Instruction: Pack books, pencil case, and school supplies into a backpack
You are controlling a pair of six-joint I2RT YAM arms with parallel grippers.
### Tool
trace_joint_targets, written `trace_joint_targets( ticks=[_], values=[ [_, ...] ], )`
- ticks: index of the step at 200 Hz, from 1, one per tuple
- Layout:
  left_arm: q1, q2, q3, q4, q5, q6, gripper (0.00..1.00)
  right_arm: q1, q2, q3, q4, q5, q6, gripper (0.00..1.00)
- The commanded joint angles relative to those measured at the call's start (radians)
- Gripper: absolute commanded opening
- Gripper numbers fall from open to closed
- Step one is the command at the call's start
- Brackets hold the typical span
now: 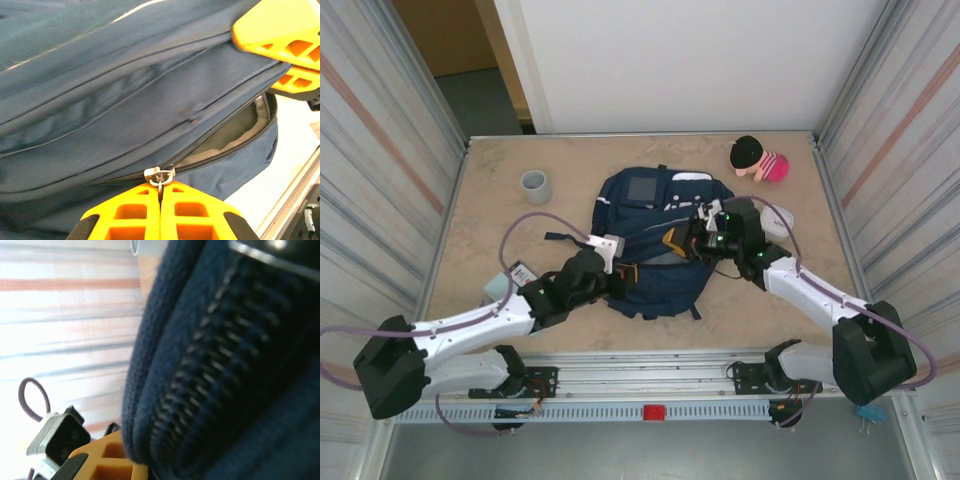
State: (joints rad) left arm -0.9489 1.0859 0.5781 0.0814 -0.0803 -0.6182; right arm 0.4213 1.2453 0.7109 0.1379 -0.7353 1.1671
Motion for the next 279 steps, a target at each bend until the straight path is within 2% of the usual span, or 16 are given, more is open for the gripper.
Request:
trace_joint_targets(
  ticks=[1,14,29,46,68,84,119,131,150,167,187,210,241,279],
  values=[
    [0.009,-0.093,-0.070,-0.075,-0.079,-0.022,0.00,-0.102,0.041,0.123,-0.120,-0.183,-0.204,0.02],
    [0.012,-0.116,-0.104,-0.054,-0.086,-0.029,0.00,-0.144,0.078,0.172,-0.161,-0.262,-0.229,0.04],
    [0.013,-0.123,-0.119,-0.023,-0.076,-0.024,0.00,-0.157,0.092,0.195,-0.175,-0.268,-0.228,0.10],
    [0.013,-0.113,-0.111,0.013,-0.057,-0.007,0.00,-0.122,0.084,0.168,-0.134,-0.206,-0.164,0.27],
    [0.013,-0.080,-0.090,0.074,-0.033,0.004,0.00,-0.038,0.040,0.055,0.025,-0.045,-0.007,0.46],
    [0.013,-0.047,-0.067,0.101,-0.004,0.009,0.00,0.020,0.008,-0.012,0.108,0.078,0.107,0.50],
    [0.009,-0.002,-0.029,0.142,0.044,0.011,0.00,0.109,-0.006,-0.023,0.102,0.216,0.111,0.51],
    [0.007,0.001,-0.023,0.146,0.047,0.011,0.00,0.123,0.010,-0.016,0.098,0.217,0.100,0.46],
    [0.007,-0.014,-0.020,0.102,0.014,0.006,0.00,0.103,0.028,0.002,0.070,0.167,0.056,0.23],
    [0.008,-0.047,-0.025,0.018,-0.048,0.002,0.00,0.041,0.021,0.035,0.004,0.079,-0.033,0.14],
    [0.036,-0.102,-0.056,-0.077,-0.094,-0.016,0.00,-0.062,0.016,0.084,-0.082,-0.056,-0.118,0.08],
    [0.069,-0.182,-0.122,-0.110,-0.125,-0.018,0.00,-0.141,0.029,0.161,-0.167,-0.227,-0.211,0.04],
    [0.170,-0.238,-0.161,-0.109,-0.078,0.045,0.00,-0.152,0.056,0.274,-0.326,-0.383,-0.350,0.03],
    [0.308,-0.194,-0.161,-0.080,-0.023,0.103,0.00,-0.160,0.074,0.373,-0.418,-0.508,-0.431,0.01]
  ],
)
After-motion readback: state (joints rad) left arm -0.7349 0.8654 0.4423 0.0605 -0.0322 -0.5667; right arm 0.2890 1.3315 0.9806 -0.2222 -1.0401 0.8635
